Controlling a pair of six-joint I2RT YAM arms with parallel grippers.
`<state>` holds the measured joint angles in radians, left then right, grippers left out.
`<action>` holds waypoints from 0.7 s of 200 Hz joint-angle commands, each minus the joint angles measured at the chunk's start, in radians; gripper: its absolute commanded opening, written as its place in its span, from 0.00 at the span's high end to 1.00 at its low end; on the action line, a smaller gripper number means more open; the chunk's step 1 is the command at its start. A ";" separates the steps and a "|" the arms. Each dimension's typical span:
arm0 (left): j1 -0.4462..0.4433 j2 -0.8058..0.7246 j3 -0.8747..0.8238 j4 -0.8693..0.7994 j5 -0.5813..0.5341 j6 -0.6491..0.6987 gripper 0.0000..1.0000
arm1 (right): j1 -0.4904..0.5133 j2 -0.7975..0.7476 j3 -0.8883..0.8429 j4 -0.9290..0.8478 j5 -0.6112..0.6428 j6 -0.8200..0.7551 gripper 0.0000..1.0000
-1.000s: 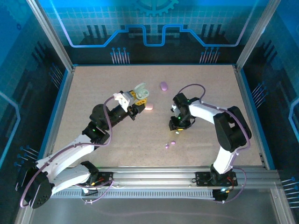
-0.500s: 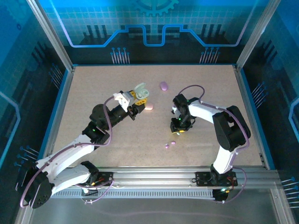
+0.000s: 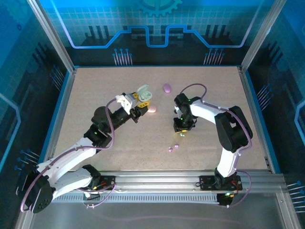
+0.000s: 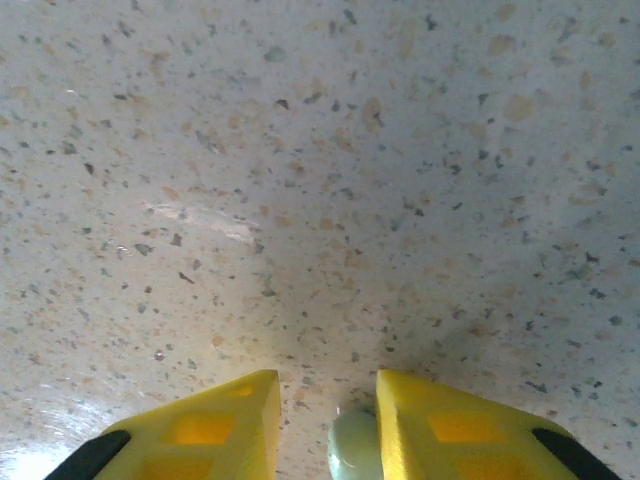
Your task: Insert the wireless bluetooth earbuds into the charging case
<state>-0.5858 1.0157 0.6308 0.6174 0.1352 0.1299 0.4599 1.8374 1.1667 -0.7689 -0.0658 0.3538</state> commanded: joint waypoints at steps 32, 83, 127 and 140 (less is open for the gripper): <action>-0.006 -0.011 0.018 0.031 0.009 -0.009 0.63 | 0.016 0.008 0.025 -0.072 0.054 -0.003 0.65; -0.007 -0.008 0.017 0.033 0.011 -0.012 0.63 | 0.029 -0.001 0.014 -0.087 0.043 0.013 0.68; -0.007 -0.011 0.015 0.035 0.012 -0.013 0.63 | 0.031 0.020 0.014 -0.094 0.057 0.023 0.71; -0.006 -0.012 0.014 0.034 0.010 -0.014 0.63 | 0.032 0.020 0.013 -0.093 0.060 0.025 0.73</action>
<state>-0.5858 1.0157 0.6308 0.6174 0.1356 0.1299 0.4797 1.8397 1.1725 -0.8238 -0.0254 0.3626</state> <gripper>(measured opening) 0.373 0.281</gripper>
